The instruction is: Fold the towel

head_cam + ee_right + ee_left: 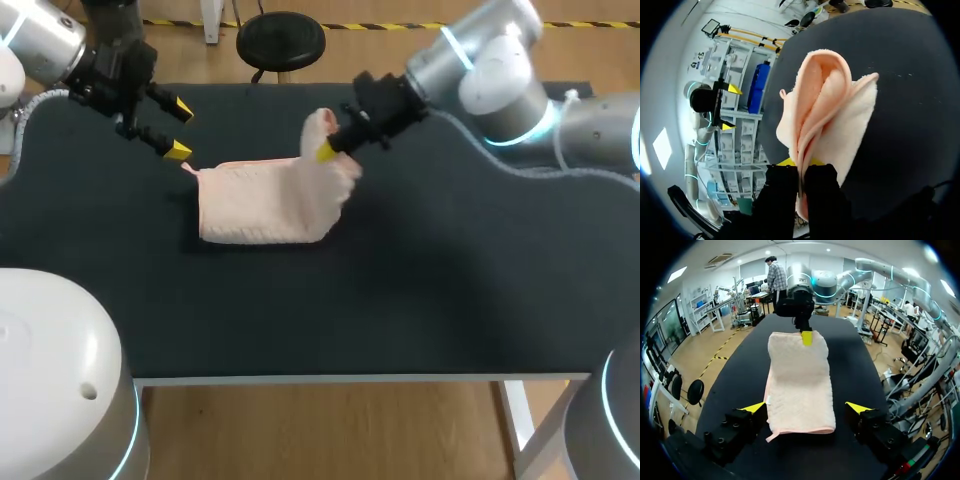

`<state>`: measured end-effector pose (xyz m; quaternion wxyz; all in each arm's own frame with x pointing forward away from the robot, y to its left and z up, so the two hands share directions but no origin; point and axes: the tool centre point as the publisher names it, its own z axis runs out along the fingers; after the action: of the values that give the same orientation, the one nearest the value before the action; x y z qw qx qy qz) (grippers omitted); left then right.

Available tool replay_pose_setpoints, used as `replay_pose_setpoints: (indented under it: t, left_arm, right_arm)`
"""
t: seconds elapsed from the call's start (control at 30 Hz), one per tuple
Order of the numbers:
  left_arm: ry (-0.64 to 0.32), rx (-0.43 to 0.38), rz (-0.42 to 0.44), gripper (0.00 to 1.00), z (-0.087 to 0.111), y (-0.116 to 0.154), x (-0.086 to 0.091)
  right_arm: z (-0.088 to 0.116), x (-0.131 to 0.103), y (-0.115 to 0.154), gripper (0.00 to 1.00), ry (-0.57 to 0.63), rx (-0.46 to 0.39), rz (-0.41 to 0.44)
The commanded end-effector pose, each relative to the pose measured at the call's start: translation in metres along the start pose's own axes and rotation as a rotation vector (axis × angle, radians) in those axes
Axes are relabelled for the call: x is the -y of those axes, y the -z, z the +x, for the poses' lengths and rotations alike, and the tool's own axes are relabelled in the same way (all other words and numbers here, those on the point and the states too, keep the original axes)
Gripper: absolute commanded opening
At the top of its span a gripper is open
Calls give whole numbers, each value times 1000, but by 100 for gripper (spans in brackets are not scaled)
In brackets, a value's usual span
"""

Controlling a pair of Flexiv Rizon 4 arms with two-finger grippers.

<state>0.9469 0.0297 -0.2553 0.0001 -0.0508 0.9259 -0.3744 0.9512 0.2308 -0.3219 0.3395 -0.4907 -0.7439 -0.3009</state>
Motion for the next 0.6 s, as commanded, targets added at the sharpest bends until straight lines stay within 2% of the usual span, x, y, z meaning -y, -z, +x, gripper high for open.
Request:
replay_pose_setpoints:
  t: [0.03,0.33,0.6]
  left_arm:
    - [-2,2,2,100,1,-1,-1]
    - [-2,2,2,100,1,-1,-1]
    - [-2,2,2,100,1,-1,-1]
  right_arm:
    - [16,-24,-38,0,19,1,51]
    - [49,-37,-79,0,51,-60,74]
    - [57,-30,-101,0,64,-65,124]
